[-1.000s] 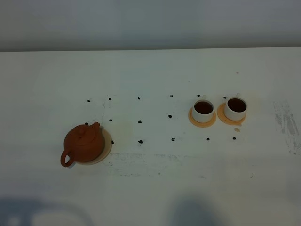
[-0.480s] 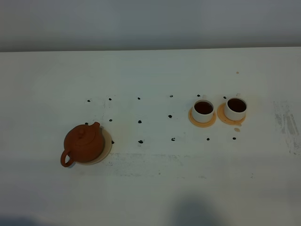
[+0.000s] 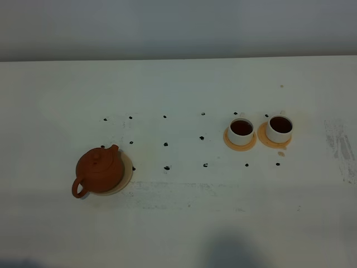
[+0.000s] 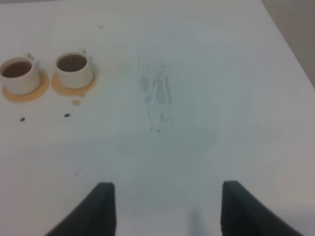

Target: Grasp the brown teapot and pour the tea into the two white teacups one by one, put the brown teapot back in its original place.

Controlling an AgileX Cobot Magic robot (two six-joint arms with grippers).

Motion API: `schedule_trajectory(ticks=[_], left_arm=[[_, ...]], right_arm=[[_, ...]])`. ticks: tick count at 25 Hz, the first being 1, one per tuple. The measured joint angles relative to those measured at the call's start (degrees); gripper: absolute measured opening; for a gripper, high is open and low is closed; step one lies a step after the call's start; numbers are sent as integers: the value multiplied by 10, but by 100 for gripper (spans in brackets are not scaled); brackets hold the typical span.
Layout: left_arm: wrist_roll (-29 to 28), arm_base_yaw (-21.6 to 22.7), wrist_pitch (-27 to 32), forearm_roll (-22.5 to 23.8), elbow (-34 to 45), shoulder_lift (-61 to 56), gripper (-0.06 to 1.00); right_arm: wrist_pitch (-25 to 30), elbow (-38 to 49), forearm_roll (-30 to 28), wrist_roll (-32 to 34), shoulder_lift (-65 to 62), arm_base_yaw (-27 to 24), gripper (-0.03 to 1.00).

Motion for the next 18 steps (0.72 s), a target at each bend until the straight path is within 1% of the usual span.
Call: schedule_trajectory(ticks=[18], left_arm=[[0,0,0,0,0,0,57]], right_arm=[[0,0,0,0,0,0,46]])
